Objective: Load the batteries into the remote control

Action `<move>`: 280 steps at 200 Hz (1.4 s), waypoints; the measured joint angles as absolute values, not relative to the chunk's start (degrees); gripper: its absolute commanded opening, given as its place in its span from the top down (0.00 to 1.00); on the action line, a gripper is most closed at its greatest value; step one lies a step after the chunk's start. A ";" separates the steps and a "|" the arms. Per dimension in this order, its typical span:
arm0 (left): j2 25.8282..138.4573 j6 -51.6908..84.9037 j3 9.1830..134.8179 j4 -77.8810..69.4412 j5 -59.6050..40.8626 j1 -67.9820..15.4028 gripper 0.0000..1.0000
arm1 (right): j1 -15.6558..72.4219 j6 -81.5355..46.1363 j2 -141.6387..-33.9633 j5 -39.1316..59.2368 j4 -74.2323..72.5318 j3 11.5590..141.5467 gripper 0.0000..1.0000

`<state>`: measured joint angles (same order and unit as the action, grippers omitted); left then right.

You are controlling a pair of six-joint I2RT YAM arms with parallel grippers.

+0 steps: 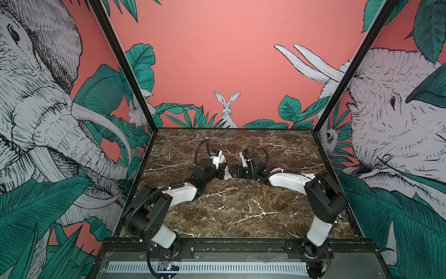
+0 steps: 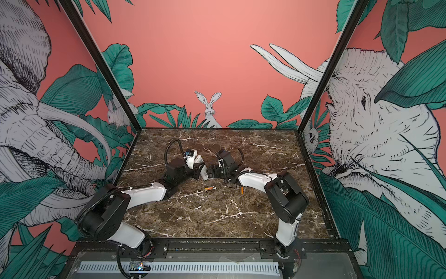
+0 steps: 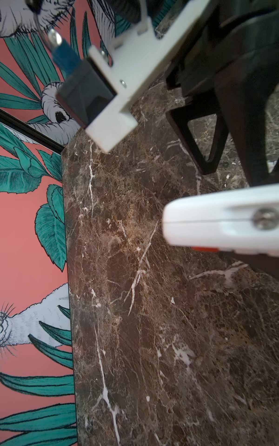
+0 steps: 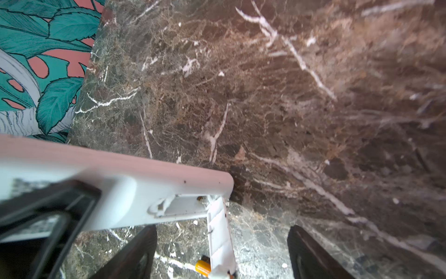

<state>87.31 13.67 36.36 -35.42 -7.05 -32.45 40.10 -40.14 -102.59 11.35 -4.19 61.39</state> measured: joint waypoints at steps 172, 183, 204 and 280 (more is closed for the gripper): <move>87.31 13.69 36.36 -35.42 -7.05 -32.45 0.84 | 40.05 -46.17 -104.86 16.67 -7.05 59.51 0.67; 87.31 13.69 36.36 -35.42 -7.05 -32.45 0.84 | 40.05 -46.15 -104.90 16.53 -7.05 59.51 0.69; 87.31 13.69 36.36 -35.42 -7.05 -32.45 0.84 | 40.05 -46.15 -104.97 16.25 -7.01 59.51 0.73; 87.31 13.69 36.36 -35.42 -7.05 -32.45 0.84 | 40.05 -46.06 -104.95 15.22 -6.17 59.51 0.83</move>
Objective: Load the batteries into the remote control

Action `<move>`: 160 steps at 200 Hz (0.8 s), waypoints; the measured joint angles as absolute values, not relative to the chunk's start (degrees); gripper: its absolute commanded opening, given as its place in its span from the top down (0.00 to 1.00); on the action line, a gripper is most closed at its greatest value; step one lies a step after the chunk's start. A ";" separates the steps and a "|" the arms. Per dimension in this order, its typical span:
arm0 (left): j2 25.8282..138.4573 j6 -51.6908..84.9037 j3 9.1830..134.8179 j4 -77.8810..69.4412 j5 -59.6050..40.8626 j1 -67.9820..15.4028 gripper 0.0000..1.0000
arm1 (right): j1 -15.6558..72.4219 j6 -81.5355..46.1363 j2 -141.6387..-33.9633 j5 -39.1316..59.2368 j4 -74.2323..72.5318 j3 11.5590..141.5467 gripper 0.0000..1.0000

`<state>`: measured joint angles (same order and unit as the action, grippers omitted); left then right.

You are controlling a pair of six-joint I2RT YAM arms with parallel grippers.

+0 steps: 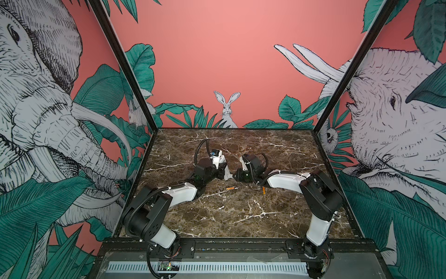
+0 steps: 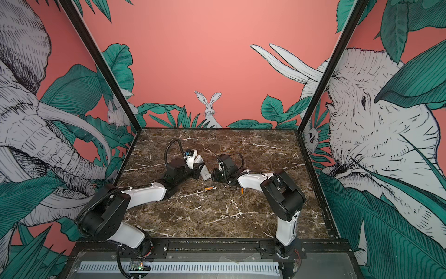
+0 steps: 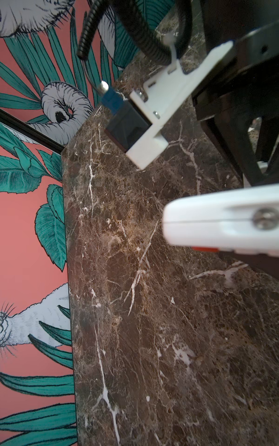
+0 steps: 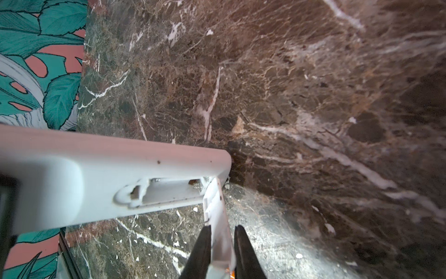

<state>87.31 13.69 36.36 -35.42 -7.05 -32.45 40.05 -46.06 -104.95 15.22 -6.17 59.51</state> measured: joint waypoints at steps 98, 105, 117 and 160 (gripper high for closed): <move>87.31 13.67 36.40 -35.40 -7.07 -32.45 0.84 | 39.94 -44.73 -102.06 13.13 -2.92 59.51 0.87; 87.31 13.69 36.40 -35.38 -7.05 -32.45 0.84 | 39.88 -44.60 -101.91 12.93 -2.94 59.46 0.87; 87.31 13.67 36.42 -35.33 -7.05 -32.45 0.84 | 39.48 -44.53 -101.65 12.82 -3.25 58.94 0.87; 87.31 13.65 36.64 -34.83 -7.09 -32.45 0.84 | 34.92 -42.89 -101.27 13.85 -4.19 54.13 0.86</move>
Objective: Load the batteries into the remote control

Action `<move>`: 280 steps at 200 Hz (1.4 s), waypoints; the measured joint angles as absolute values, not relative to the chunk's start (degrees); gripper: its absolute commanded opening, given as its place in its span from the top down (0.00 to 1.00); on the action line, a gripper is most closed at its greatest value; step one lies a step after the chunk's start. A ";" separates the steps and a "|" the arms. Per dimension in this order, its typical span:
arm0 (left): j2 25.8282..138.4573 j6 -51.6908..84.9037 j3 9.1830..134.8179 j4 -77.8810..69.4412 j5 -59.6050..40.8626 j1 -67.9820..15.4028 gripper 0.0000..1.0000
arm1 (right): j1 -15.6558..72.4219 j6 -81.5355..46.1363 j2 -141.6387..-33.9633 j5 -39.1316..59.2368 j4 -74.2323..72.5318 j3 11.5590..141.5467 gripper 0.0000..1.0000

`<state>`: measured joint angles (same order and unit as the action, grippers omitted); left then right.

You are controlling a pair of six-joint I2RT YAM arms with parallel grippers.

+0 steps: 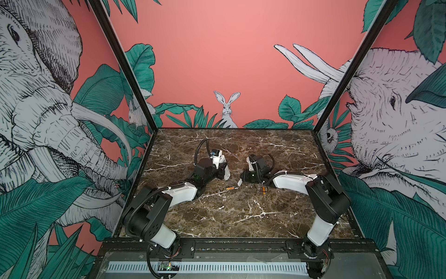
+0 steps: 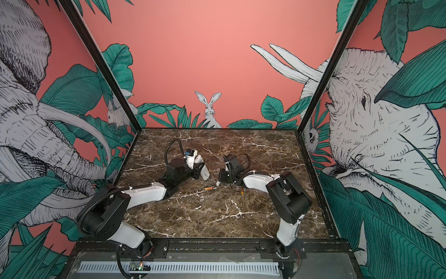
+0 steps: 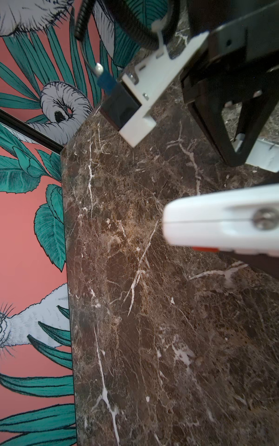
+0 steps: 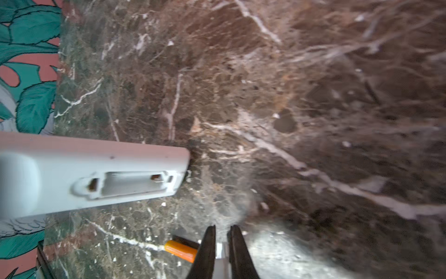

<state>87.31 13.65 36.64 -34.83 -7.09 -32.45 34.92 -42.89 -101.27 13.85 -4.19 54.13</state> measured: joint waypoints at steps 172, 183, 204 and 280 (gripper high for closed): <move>86.11 13.32 36.69 -32.56 -7.11 -32.49 0.84 | 18.94 -33.26 -99.48 22.06 -5.89 48.71 0.51; 85.95 13.21 36.69 -32.25 -7.11 -32.49 0.84 | 18.92 -32.73 -99.35 21.67 -5.19 48.97 0.48; 85.34 12.95 36.69 -31.11 -7.35 -32.49 0.84 | 18.92 -31.29 -96.64 19.75 -2.09 48.31 0.46; 84.20 12.19 37.50 -27.79 -9.72 -32.49 0.86 | 25.32 -28.25 -79.31 9.39 8.86 41.60 0.46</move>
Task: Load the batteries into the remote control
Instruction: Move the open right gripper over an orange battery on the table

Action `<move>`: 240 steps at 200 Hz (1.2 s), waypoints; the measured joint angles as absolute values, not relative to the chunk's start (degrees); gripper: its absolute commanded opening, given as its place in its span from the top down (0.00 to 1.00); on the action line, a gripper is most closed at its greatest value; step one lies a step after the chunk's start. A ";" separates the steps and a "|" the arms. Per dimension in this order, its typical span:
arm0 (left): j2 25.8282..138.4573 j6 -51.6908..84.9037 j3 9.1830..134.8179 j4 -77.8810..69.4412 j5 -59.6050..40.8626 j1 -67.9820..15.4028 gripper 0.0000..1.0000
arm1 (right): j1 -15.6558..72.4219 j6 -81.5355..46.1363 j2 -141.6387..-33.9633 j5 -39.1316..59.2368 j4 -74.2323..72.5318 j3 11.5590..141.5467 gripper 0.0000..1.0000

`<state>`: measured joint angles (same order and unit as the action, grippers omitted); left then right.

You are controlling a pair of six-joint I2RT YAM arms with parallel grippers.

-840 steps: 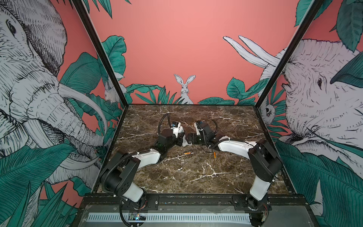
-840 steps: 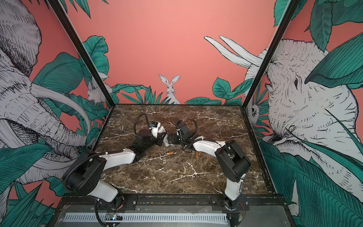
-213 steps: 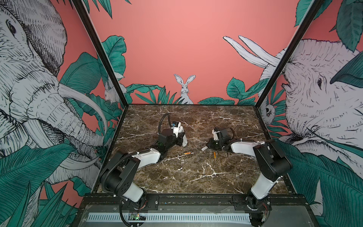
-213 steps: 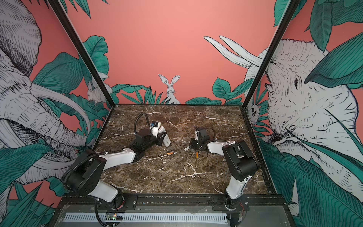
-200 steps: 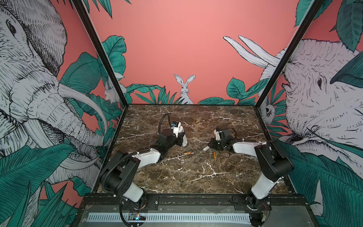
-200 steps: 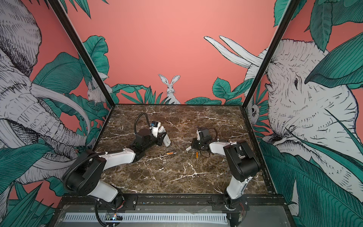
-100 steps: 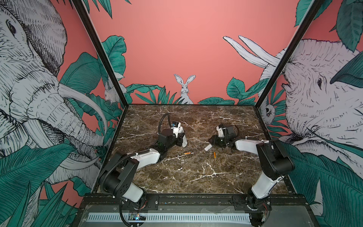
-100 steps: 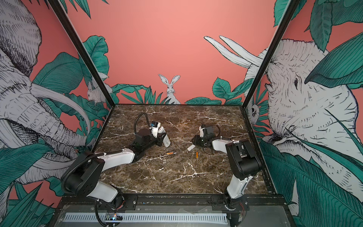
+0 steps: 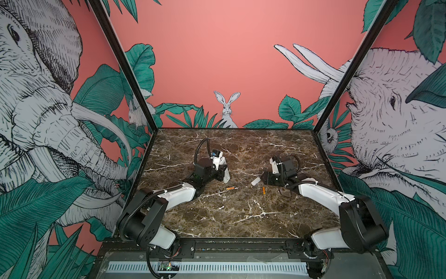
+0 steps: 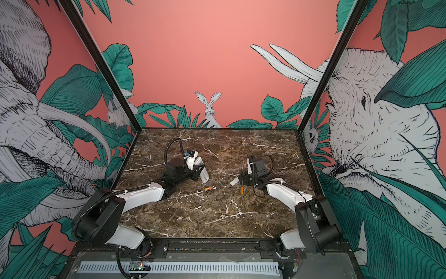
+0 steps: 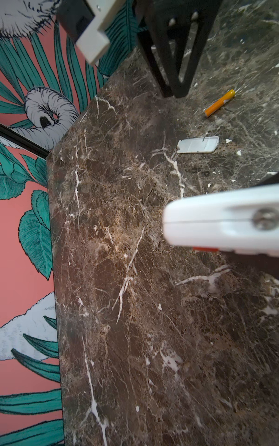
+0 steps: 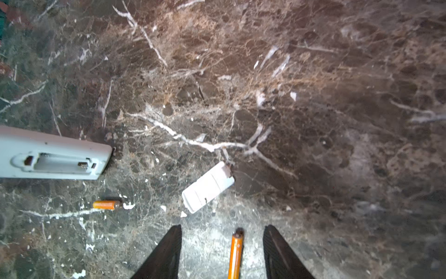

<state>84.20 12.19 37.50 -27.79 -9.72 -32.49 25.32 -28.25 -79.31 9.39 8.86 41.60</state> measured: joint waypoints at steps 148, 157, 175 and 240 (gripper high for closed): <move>72.58 14.09 45.15 -11.62 -13.32 -26.33 0.86 | 39.38 -10.94 -83.09 12.78 11.51 48.53 0.39; 71.18 14.15 45.63 -9.21 -13.30 -25.45 0.86 | 39.40 -8.05 -85.21 15.55 10.94 50.13 0.37; 67.55 14.09 45.82 -4.75 -12.88 -24.51 0.86 | 39.55 -1.98 -90.21 20.58 11.33 54.46 0.37; 54.15 10.72 45.82 7.51 -13.32 -21.82 0.85 | 40.53 19.29 -104.25 29.21 22.31 70.28 0.37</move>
